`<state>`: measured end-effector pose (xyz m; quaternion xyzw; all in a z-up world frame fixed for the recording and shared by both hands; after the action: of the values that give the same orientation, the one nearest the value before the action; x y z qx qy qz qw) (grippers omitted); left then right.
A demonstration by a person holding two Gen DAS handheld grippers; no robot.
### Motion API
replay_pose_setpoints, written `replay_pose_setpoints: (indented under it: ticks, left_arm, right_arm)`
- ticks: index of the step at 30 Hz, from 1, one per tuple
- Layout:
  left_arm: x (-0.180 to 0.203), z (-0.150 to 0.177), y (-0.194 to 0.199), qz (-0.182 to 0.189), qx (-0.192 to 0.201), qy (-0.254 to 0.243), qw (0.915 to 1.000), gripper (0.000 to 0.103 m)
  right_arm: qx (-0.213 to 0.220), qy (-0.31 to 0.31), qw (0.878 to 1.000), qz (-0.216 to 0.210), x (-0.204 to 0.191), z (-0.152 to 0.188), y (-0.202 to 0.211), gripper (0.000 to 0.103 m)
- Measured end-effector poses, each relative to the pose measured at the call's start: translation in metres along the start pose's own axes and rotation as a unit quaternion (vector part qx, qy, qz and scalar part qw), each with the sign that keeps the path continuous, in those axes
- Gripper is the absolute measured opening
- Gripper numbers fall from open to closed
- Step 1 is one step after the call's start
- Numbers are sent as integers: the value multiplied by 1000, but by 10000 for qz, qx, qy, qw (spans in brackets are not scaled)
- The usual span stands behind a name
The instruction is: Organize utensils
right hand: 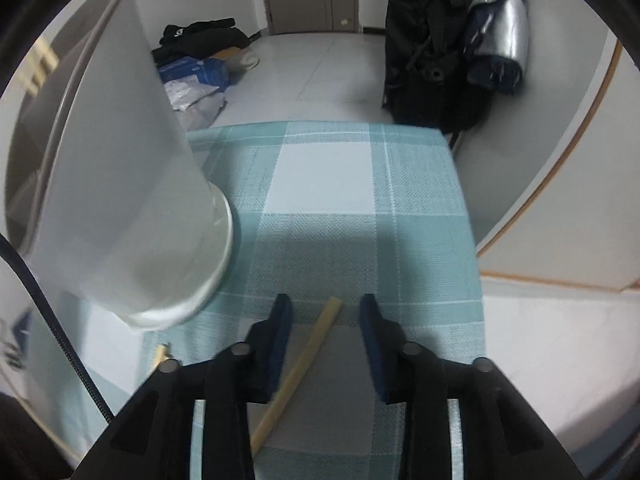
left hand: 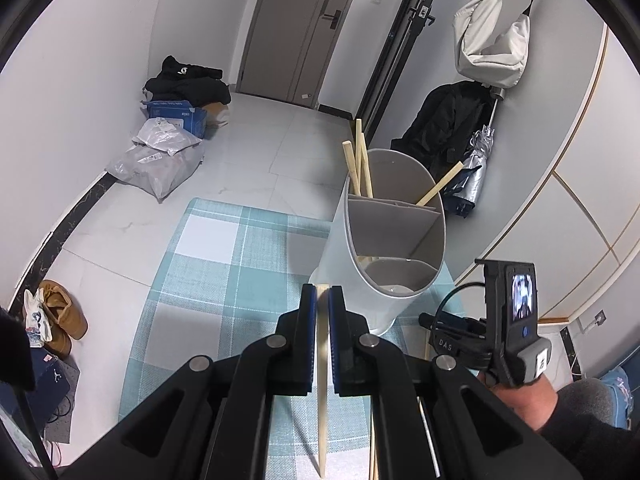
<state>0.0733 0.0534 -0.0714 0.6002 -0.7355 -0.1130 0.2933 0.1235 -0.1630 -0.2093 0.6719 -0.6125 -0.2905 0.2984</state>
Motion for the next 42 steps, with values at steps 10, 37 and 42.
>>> replay_pose_setpoints:
  ticks: [10, 37, 42]
  left_arm:
    - [-5, 5, 3, -187, 2, -53, 9998, 3]
    - [68, -26, 41, -5, 401, -892, 9952, 2]
    - [77, -43, 45, 105, 490, -939, 9943, 2]
  right_arm:
    - [133, -160, 9995, -249, 9, 3, 3, 5]
    - [2304, -657, 9437, -2280, -25, -26, 150, 5]
    - [2449, -570, 9377, -2398, -30, -33, 156, 5]
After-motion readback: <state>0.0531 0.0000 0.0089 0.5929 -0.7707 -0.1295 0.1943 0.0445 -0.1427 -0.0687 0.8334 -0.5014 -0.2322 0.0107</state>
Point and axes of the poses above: each gripper's, at about its wrist camera, not at the fingertips, and y roughly against the way its jaws point, x to its right, z to its underside, the point moved 5 cm from there along -y, roughly the way its jaws point, and after that the axes turned 11 degrees about x, right-handed, at the moved point
